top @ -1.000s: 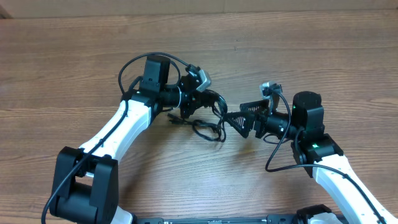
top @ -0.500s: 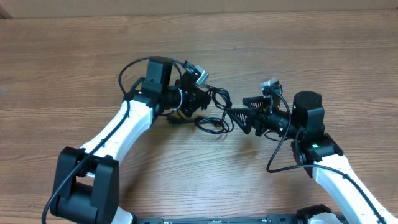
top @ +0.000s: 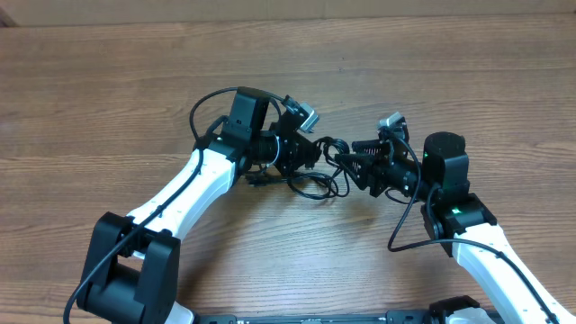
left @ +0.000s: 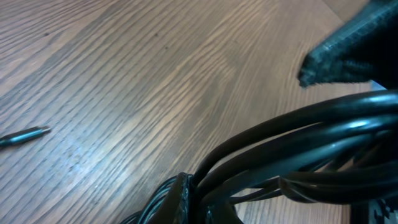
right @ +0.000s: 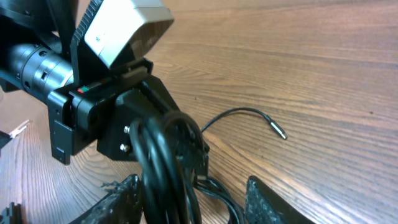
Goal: Untangle cables
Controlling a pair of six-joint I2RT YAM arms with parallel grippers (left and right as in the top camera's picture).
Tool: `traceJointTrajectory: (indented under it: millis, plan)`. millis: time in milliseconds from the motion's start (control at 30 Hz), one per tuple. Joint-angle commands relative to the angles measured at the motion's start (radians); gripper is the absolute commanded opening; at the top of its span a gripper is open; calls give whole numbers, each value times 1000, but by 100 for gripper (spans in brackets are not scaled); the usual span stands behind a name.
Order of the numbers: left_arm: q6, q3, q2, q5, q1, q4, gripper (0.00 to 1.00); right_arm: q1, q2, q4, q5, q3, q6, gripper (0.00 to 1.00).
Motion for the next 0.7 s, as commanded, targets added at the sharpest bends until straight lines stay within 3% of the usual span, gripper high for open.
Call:
traceJointTrajectory:
  millis: [0, 367, 667]
  plan:
    - [-61, 13, -30, -55, 1, 3, 4, 7, 1, -8, 39, 6, -22, 49]
    - [-220, 13, -30, -89, 0, 10, 5, 6, 1, -18, 88, 6, -22, 62]
    - [-235, 13, -30, -89, -14, 10, 4, 7, 1, -17, 104, 6, -82, 64]
